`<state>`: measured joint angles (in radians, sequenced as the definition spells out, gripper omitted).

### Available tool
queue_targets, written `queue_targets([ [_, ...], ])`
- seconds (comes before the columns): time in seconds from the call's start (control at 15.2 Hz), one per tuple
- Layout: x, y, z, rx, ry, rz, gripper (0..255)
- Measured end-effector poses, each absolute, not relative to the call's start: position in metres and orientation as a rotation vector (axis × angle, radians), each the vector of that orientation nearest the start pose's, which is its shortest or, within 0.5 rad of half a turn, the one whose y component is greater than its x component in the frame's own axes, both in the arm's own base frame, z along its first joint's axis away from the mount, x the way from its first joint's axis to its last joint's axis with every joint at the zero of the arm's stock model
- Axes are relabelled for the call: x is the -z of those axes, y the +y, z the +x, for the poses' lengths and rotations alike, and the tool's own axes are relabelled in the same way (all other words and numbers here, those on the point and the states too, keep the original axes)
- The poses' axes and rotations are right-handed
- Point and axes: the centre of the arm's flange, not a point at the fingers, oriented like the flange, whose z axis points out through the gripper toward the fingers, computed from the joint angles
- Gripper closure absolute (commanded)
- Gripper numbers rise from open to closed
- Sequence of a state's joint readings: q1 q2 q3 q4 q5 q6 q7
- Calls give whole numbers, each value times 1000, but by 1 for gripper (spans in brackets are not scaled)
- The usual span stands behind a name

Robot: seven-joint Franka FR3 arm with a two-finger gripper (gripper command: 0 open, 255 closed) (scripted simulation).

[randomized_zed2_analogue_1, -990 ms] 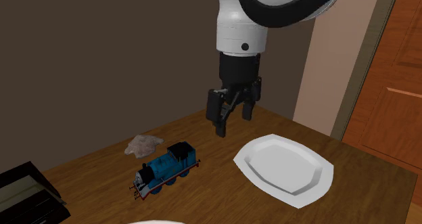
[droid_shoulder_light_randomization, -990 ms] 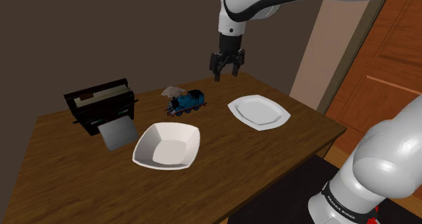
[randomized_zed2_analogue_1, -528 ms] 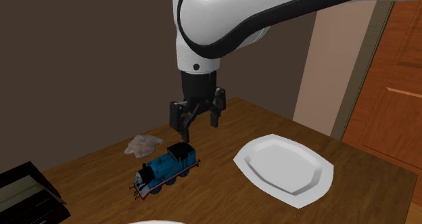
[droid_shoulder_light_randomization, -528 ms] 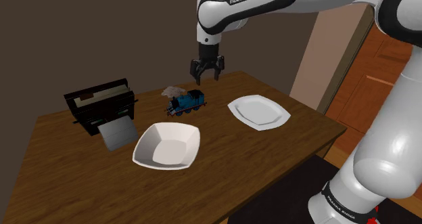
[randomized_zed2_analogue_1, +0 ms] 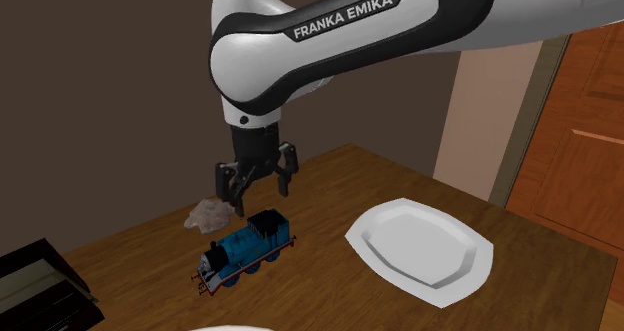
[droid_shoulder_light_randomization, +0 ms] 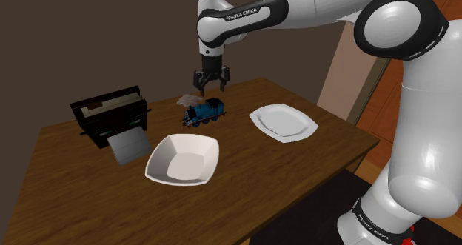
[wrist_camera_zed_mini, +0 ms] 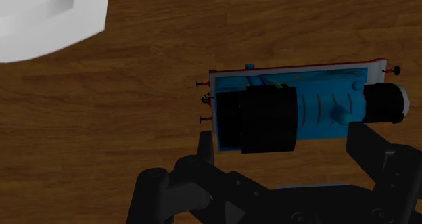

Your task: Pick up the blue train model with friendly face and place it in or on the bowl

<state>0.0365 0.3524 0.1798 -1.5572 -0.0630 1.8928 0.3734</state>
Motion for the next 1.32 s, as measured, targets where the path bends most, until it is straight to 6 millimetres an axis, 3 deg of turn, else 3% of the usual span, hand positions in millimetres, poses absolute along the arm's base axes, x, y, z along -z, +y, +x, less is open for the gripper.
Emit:
queue_targets([
  [0.4, -416, 124, 653, -18, 234, -3134, 0],
  [0.79, -412, 124, 653, -17, 234, -3134, 0],
  [0.86, -412, 124, 653, -17, 234, -3134, 255],
  [1.32, -412, 124, 653, -17, 234, -3134, 255],
])
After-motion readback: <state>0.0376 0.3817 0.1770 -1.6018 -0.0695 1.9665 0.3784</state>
